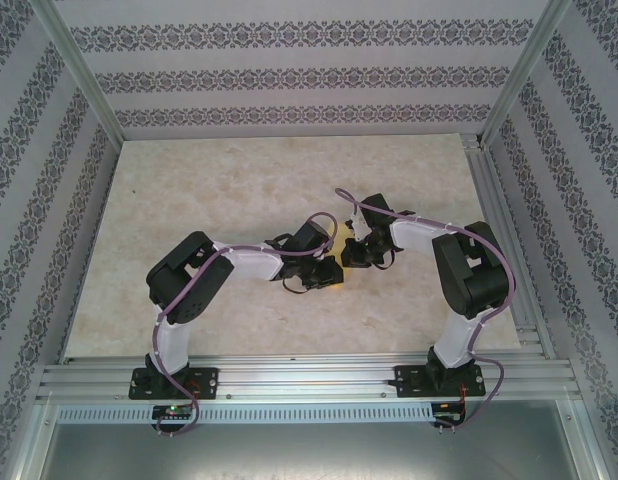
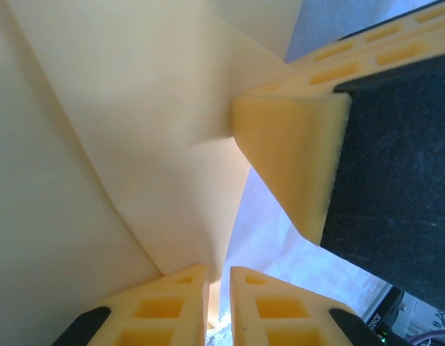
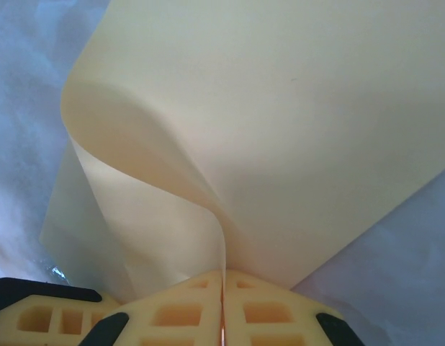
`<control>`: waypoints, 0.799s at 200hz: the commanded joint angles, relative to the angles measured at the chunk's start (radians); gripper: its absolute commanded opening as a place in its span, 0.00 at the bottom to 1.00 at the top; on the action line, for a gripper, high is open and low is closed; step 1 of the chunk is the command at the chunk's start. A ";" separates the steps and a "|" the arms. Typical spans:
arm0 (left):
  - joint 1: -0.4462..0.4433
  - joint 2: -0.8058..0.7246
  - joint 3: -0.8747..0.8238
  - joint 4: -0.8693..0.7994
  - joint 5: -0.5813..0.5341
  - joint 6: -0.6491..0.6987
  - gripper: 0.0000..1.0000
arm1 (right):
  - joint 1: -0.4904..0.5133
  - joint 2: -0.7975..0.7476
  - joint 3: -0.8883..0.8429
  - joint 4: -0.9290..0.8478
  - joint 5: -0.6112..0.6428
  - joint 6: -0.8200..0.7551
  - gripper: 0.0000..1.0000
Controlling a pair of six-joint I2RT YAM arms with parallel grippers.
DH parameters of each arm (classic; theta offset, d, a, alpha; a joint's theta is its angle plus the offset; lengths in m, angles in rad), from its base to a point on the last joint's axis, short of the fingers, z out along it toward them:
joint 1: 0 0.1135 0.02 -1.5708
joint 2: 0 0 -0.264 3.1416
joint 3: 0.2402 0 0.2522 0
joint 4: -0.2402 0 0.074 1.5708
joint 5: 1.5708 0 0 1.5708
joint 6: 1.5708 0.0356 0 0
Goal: Fold a paper plane with a square sheet of paper (pick it up from the middle)
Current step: Fold the triangle a second time at the center of the table.
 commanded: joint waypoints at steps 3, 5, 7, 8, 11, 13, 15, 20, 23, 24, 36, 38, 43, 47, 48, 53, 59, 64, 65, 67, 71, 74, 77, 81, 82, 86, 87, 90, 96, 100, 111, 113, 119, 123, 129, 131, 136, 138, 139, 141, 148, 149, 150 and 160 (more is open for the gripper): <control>-0.023 0.010 -0.009 0.034 -0.002 -0.012 0.19 | -0.005 0.020 0.028 0.000 0.012 -0.025 0.08; -0.023 0.009 -0.008 0.034 -0.002 -0.012 0.19 | -0.005 0.020 0.029 -0.001 0.012 -0.025 0.08; -0.023 0.008 -0.008 0.034 -0.002 -0.012 0.19 | -0.005 0.020 0.028 -0.001 0.012 -0.025 0.08; -0.023 0.008 -0.007 0.034 -0.001 -0.012 0.19 | -0.005 0.020 0.028 -0.002 0.012 -0.025 0.08; -0.024 0.006 -0.007 0.035 -0.002 -0.011 0.19 | -0.005 0.021 0.030 -0.002 0.012 -0.025 0.08; -0.024 0.005 -0.007 0.034 -0.001 -0.011 0.19 | -0.005 0.022 0.030 -0.003 0.013 -0.025 0.08; -0.024 0.005 -0.006 0.034 -0.001 -0.010 0.19 | -0.005 0.022 0.030 -0.004 0.013 -0.025 0.08; -0.024 0.005 -0.005 0.034 -0.001 -0.009 0.19 | -0.005 0.023 0.031 -0.004 0.014 -0.026 0.08; -0.024 0.005 -0.003 0.034 -0.001 -0.010 0.19 | -0.006 0.024 0.032 -0.004 0.015 -0.027 0.08; -0.024 0.005 -0.003 0.033 0.000 -0.010 0.19 | -0.005 0.025 0.031 -0.005 0.015 -0.027 0.08; -0.024 0.008 0.000 0.028 0.002 -0.007 0.19 | -0.005 0.027 0.030 -0.005 0.015 -0.027 0.08; -0.024 0.008 -0.001 0.029 0.003 -0.008 0.19 | -0.005 0.028 0.029 -0.005 0.015 -0.026 0.08; -0.024 0.009 -0.001 0.033 0.003 -0.008 0.19 | -0.004 0.028 0.028 -0.004 0.015 -0.027 0.08; -0.026 0.008 -0.003 0.034 0.004 -0.009 0.19 | -0.004 0.028 0.028 -0.005 0.015 -0.027 0.08; -0.026 0.009 -0.003 0.035 0.004 -0.010 0.19 | -0.004 0.028 0.028 -0.006 0.016 -0.027 0.08; -0.027 0.008 -0.004 0.035 0.004 -0.010 0.19 | -0.004 0.029 0.029 -0.005 0.018 -0.027 0.08; -0.028 0.008 -0.007 0.038 0.004 -0.011 0.19 | -0.004 0.029 0.028 -0.005 0.019 -0.027 0.08; -0.029 0.007 -0.010 0.041 0.005 -0.011 0.19 | -0.004 0.031 0.029 -0.006 0.021 -0.025 0.08; -0.029 0.006 -0.011 0.042 0.005 -0.011 0.19 | -0.003 0.031 0.029 -0.006 0.021 -0.026 0.08; -0.029 0.006 -0.011 0.044 0.006 -0.011 0.19 | -0.004 0.031 0.030 -0.006 0.021 -0.027 0.08; -0.030 0.006 -0.012 0.044 0.007 -0.011 0.19 | -0.004 0.032 0.030 -0.007 0.021 -0.027 0.08; -0.031 0.007 -0.012 0.046 0.008 -0.011 0.20 | -0.004 0.032 0.031 -0.007 0.021 -0.026 0.08; -0.031 0.006 -0.012 0.048 0.010 -0.012 0.19 | -0.004 0.032 0.030 -0.006 0.021 -0.027 0.08; -0.031 0.005 -0.016 0.053 0.013 -0.013 0.20 | -0.004 0.032 0.031 -0.006 0.022 -0.027 0.08; -0.031 0.005 -0.016 0.055 0.012 -0.014 0.20 | -0.004 0.032 0.031 -0.006 0.023 -0.027 0.08; -0.031 0.005 -0.018 0.059 0.014 -0.016 0.20 | -0.003 0.033 0.032 -0.006 0.022 -0.027 0.08; -0.032 0.005 -0.019 0.060 0.014 -0.016 0.20 | -0.003 0.032 0.032 -0.006 0.022 -0.027 0.08; -0.032 0.003 -0.021 0.064 0.015 -0.017 0.20 | -0.003 0.032 0.032 -0.006 0.024 -0.026 0.08; -0.034 0.003 -0.022 0.074 0.017 -0.019 0.21 | -0.003 0.032 0.032 -0.006 0.025 -0.025 0.08; -0.034 0.003 -0.025 0.078 0.018 -0.019 0.21 | -0.004 0.032 0.031 -0.005 0.027 -0.023 0.08; -0.035 0.003 -0.024 0.078 0.018 -0.020 0.21 | -0.003 0.034 0.030 -0.001 0.024 -0.024 0.07; -0.035 0.003 -0.026 0.078 0.018 -0.020 0.21 | -0.002 0.035 0.030 -0.001 0.023 -0.024 0.07; -0.035 0.003 -0.027 0.078 0.017 -0.019 0.21 | -0.003 0.037 0.031 -0.001 0.024 -0.024 0.08; -0.035 0.003 -0.027 0.079 0.017 -0.020 0.21 | -0.003 0.039 0.033 -0.002 0.022 -0.024 0.08; -0.035 0.004 -0.028 0.079 0.018 -0.017 0.21 | -0.003 0.040 0.033 0.001 0.023 -0.023 0.08; -0.035 0.004 -0.028 0.080 0.019 -0.018 0.21 | -0.003 0.041 0.033 0.002 0.022 -0.024 0.08; -0.036 0.006 -0.028 0.080 0.018 -0.017 0.21 | -0.004 0.043 0.033 0.002 0.021 -0.023 0.07; -0.036 0.007 -0.029 0.079 0.018 -0.017 0.21 | -0.004 0.044 0.033 0.002 0.021 -0.023 0.07; -0.037 0.006 -0.029 0.079 0.018 -0.018 0.21 | -0.004 0.044 0.033 0.002 0.021 -0.024 0.07; -0.037 0.007 -0.029 0.079 0.017 -0.018 0.21 | -0.004 0.045 0.034 0.002 0.021 -0.023 0.07; -0.038 0.009 -0.028 0.079 0.018 -0.019 0.21 | -0.004 0.048 0.034 0.004 0.021 -0.024 0.08; -0.038 0.009 -0.028 0.079 0.018 -0.019 0.21 | -0.004 0.048 0.035 0.004 0.021 -0.024 0.08; -0.038 0.009 -0.029 0.081 0.019 -0.019 0.21 | -0.004 0.048 0.034 0.003 0.020 -0.023 0.08; -0.041 0.012 -0.030 0.084 0.020 -0.019 0.22 | -0.002 0.051 0.035 0.005 0.022 -0.022 0.08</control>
